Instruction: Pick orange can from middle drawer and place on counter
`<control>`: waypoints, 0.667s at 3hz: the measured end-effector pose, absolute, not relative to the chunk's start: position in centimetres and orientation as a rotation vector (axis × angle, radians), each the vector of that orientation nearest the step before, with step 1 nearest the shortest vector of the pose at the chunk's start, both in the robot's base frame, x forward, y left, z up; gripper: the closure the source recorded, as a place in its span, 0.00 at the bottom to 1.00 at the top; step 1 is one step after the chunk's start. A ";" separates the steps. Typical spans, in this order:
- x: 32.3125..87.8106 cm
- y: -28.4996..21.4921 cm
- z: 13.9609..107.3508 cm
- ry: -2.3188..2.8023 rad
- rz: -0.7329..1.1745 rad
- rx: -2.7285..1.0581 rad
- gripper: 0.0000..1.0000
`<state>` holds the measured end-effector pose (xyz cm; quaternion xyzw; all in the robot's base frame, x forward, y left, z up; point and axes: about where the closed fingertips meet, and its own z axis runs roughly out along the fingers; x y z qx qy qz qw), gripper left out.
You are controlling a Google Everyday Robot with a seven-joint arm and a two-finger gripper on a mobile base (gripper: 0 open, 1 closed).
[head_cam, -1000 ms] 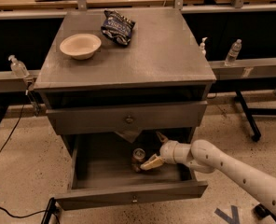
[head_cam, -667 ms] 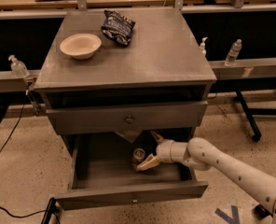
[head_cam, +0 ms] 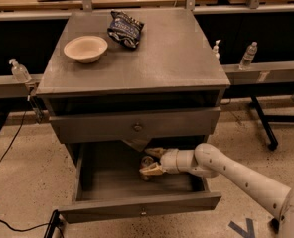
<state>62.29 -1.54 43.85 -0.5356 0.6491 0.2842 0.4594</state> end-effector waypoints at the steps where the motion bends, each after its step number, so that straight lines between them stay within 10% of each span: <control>1: 61.4 -1.1 43.2 1.621 0.708 -1.383 0.71; 2: 60.9 -1.4 43.6 1.629 0.713 -1.403 0.96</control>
Offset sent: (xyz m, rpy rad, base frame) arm -0.0169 -0.0077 0.0036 -0.0794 0.0415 0.0566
